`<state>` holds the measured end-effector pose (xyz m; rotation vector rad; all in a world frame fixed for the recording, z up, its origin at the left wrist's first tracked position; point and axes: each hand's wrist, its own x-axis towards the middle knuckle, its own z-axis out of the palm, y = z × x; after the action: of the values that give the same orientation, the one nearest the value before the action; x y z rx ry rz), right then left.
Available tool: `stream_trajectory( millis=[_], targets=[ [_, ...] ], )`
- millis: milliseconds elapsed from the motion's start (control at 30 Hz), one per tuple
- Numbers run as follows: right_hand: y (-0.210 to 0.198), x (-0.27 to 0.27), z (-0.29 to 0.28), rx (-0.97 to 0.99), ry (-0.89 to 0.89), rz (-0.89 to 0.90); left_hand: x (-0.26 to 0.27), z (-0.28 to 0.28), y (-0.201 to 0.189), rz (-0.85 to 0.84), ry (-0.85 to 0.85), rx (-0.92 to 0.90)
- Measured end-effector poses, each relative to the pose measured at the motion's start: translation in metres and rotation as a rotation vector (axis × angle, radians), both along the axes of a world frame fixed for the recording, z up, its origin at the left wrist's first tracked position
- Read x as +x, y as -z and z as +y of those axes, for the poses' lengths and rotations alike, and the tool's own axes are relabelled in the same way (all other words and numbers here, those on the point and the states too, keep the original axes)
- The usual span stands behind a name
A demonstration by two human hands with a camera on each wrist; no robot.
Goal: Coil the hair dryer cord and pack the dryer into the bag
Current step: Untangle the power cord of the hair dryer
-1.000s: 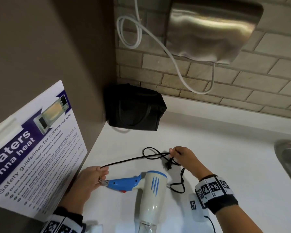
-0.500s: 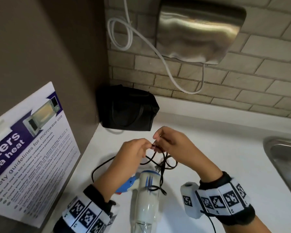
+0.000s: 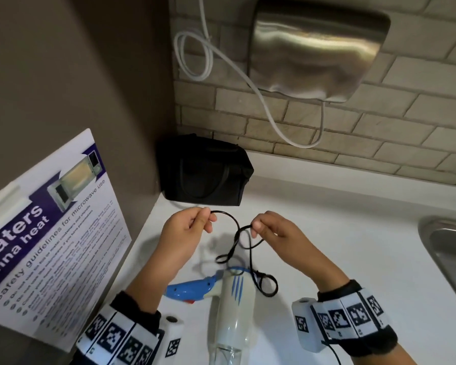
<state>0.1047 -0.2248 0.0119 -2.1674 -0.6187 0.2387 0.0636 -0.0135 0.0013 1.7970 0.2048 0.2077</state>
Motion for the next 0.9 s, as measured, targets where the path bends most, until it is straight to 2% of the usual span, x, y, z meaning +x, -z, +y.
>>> stream_trajectory(
  millis=[200,300,467,567,733,900],
  targets=[
    [-0.002,-0.005,-0.009,0.211,-0.031,0.115,0.000,0.000,0.007,0.080,-0.028,-0.008],
    [0.000,-0.006,-0.009,0.237,0.006,0.145,0.001,-0.001,0.009,0.100,0.054,0.004],
    [0.003,-0.005,-0.007,0.163,0.037,0.116,-0.003,-0.007,-0.002,-0.029,0.260,0.187],
    [0.003,-0.006,-0.001,0.120,0.027,0.059,-0.002,-0.019,-0.008,-0.048,0.315,0.318],
    [0.000,-0.016,0.010,0.116,-0.043,-0.008,0.010,-0.028,-0.001,-0.006,0.194,0.388],
    [0.009,-0.027,0.013,-0.035,-0.204,-0.044,0.014,-0.019,-0.002,-0.078,-0.016,0.204]
  ],
)
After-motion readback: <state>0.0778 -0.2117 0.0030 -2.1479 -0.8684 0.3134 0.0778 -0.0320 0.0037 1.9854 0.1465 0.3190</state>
